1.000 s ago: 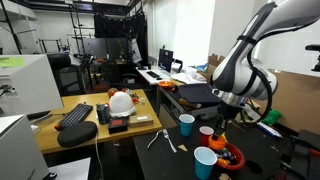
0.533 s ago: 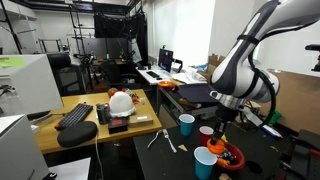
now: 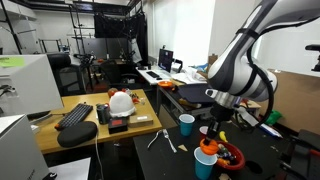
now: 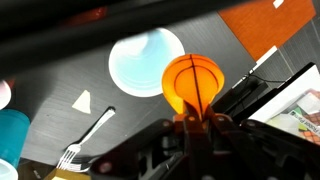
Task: Put the ball in the closest blue cup
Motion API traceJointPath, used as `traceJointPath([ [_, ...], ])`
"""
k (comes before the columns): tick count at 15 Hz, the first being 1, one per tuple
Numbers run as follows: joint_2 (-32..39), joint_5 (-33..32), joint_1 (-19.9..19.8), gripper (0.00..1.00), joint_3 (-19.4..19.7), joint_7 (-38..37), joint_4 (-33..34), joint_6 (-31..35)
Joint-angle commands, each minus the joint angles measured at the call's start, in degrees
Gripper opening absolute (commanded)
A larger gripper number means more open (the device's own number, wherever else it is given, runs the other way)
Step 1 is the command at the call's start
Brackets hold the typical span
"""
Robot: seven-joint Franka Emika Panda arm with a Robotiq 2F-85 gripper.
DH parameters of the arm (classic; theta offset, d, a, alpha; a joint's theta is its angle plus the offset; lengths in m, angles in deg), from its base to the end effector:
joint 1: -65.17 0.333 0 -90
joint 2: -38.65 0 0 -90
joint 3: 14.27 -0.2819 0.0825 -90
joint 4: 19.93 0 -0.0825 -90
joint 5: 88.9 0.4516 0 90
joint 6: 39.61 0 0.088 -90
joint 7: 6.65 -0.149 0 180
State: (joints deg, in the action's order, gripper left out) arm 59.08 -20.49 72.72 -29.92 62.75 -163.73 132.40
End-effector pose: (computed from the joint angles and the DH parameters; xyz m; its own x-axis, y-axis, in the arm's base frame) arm 0.4272 0.1408 0.0101 0.8998 0.3663 0.2371 0.4161 -0.8839 -0.2136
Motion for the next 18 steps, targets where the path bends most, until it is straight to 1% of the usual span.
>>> traceJointPath([
  [1, -1.3, 2.4, -1.1, 0.02, -1.4, 2.1, 0.3, -0.5],
  [6, -1.3, 6.4, -2.7, 0.02, -2.6, 9.5, 1.0, 0.5],
  [7, -1.4, 6.4, -2.8, 0.34, -2.4, 10.2, 0.7, 0.4],
  [8, -1.8, 7.3, -3.4, 0.35, -2.8, 12.1, 0.6, 0.1],
  [13, -4.5, 11.9, -6.1, 0.71, -3.7, 22.4, -0.3, -1.8],
  [14, -5.0, 11.2, -6.2, 0.79, -3.3, 22.3, -0.9, -2.5],
  [17, -6.4, 10.7, -7.0, 0.99, -3.0, 21.9, -1.4, -4.1],
  [18, -6.8, 9.4, -6.9, 1.00, -2.7, 20.4, -1.8, -4.5],
])
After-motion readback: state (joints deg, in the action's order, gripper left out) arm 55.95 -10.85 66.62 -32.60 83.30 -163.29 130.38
